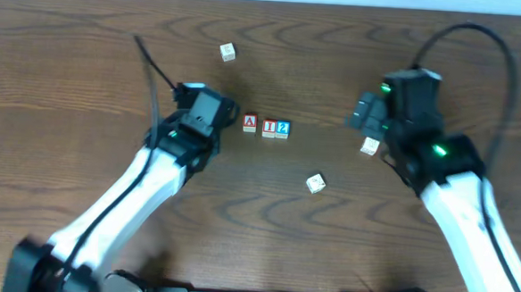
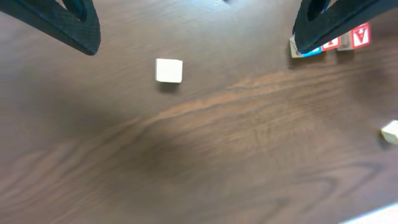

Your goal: Spell out Ai2

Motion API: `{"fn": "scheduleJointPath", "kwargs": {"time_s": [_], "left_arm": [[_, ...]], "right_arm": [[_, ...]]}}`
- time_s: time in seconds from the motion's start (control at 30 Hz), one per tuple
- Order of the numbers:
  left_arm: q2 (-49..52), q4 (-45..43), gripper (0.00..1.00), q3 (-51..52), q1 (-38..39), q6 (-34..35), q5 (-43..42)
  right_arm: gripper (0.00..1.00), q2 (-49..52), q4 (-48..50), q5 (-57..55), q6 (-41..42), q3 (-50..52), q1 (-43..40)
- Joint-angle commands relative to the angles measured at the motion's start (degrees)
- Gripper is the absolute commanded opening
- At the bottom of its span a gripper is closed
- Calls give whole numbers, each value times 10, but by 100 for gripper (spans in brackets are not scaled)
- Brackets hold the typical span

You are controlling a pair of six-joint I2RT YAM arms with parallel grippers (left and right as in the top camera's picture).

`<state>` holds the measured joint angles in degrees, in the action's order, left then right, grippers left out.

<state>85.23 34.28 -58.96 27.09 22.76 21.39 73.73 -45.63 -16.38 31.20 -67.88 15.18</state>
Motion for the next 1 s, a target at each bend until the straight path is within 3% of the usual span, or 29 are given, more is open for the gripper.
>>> {"fn": "scheduleJointPath", "kwargs": {"time_s": [0.0, 0.23, 0.33, 0.57, 0.97], "left_arm": [[44, -31, 33, 7, -2, -1, -9], [119, -158, 35, 7, -2, -28, -68], [144, -213, 25, 7, -2, -44, -80], [196, -271, 18, 7, -2, -61, -127], [223, -320, 18, 7, -2, -60, -157]], "right_arm": [[99, -49, -35, -23, -24, -4, -16], [99, -79, -131, -53, -24, -3, -21], [99, -78, -145, -53, -23, -3, -21], [99, -78, -155, -53, -23, -4, -21], [99, -78, -155, -64, -24, -4, -21]]}}
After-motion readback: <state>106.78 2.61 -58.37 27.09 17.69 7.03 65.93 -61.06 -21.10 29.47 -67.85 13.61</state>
